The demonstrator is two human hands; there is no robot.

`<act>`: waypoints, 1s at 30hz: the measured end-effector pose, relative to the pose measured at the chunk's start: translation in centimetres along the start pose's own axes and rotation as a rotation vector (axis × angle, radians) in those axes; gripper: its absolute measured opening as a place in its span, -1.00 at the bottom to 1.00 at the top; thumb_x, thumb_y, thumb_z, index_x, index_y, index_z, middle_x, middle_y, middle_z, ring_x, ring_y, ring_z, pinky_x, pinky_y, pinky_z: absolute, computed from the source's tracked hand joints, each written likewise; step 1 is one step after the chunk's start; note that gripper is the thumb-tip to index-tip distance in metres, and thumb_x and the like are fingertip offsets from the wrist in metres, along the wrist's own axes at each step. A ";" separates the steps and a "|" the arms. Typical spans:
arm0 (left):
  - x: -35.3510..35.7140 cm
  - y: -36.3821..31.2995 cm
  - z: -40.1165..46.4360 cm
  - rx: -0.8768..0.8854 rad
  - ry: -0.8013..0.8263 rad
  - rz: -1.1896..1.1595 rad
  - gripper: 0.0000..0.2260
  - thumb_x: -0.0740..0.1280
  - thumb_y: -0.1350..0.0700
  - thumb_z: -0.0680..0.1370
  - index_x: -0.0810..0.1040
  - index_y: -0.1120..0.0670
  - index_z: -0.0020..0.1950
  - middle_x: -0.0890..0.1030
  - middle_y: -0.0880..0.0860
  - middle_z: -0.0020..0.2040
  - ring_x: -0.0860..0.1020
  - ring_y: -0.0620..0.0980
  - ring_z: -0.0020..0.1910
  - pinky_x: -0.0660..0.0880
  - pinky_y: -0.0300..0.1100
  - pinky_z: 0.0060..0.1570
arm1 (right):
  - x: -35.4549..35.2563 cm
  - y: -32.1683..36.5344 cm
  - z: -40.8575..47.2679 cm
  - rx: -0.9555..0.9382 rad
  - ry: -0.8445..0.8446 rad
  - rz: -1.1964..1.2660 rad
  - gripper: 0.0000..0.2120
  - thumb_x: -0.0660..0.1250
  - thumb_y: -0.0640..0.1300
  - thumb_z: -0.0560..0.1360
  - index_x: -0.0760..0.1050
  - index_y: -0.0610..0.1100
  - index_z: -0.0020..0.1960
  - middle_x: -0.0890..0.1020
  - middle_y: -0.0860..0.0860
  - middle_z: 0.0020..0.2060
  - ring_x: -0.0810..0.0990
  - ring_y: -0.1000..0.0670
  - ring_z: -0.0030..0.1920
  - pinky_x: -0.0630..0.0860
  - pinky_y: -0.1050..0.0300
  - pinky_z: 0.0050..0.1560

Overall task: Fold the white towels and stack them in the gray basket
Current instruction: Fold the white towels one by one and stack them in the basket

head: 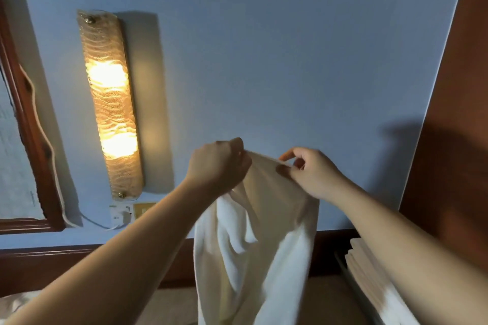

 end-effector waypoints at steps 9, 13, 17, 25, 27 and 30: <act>-2.7 13.9 0.1 -0.194 -0.027 0.184 -0.78 0.29 -0.07 0.60 0.61 0.05 -0.01 0.66 0.17 -0.15 0.62 0.26 -0.15 0.42 -0.07 -0.21 | 2.4 -14.2 -5.6 0.294 -0.161 -0.014 -0.80 0.46 -0.04 0.55 0.51 -0.05 -0.18 0.66 0.02 -0.34 0.62 -0.04 -0.27 0.52 0.01 -0.20; -2.4 16.2 -1.7 -0.255 0.031 0.086 -0.74 0.30 -0.17 0.59 0.64 -0.02 0.05 0.70 0.12 -0.14 0.65 0.23 -0.10 0.51 -0.06 -0.16 | 2.3 -12.8 -5.1 0.267 -0.062 -0.073 -0.82 0.42 -0.05 0.60 0.52 -0.08 -0.14 0.67 0.02 -0.35 0.65 -0.08 -0.24 0.58 -0.02 -0.15; -1.6 10.0 -1.1 -0.029 0.102 0.029 -0.76 0.26 -0.19 0.64 0.62 -0.10 0.13 0.67 -0.04 -0.13 0.63 0.05 -0.17 0.56 -0.10 -0.15 | 9.2 -2.5 -4.3 0.041 0.202 0.071 -0.76 0.51 0.12 0.50 0.55 0.06 0.07 0.67 0.10 -0.16 0.66 0.05 -0.14 0.50 0.27 -0.19; -4.2 6.5 0.1 0.216 0.144 0.076 -0.78 0.28 -0.14 0.66 0.62 -0.10 0.19 0.46 -0.25 -0.30 0.54 -0.15 -0.28 0.59 -0.14 -0.14 | 13.3 5.1 -3.9 -0.066 -0.071 0.358 -0.84 0.42 0.13 0.59 0.55 0.10 0.10 0.67 0.21 -0.03 0.64 0.21 -0.04 0.62 0.32 -0.06; -5.0 7.3 -0.1 0.233 0.138 0.079 -0.77 0.28 -0.12 0.67 0.62 -0.08 0.23 0.43 -0.27 -0.32 0.54 -0.15 -0.29 0.62 -0.09 -0.10 | 13.6 4.9 -3.7 -0.056 -0.019 0.364 -0.84 0.41 0.15 0.59 0.54 0.09 0.04 0.65 0.19 -0.07 0.62 0.23 -0.03 0.59 0.32 -0.08; -5.2 8.4 -0.6 0.225 0.146 0.090 -0.76 0.27 -0.12 0.68 0.61 -0.07 0.26 0.45 -0.25 -0.32 0.57 -0.12 -0.27 0.64 -0.06 -0.08 | 13.9 5.1 -4.1 -0.064 0.026 0.366 -0.87 0.38 0.05 0.63 0.47 0.04 0.06 0.62 0.10 -0.18 0.62 0.20 -0.17 0.53 0.35 -0.25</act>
Point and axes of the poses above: each hand's wrist, its own z-axis towards the middle knuckle, its own x-axis out of the palm, y = z × x, the point moved 7 cm from there along z, towards the middle knuckle
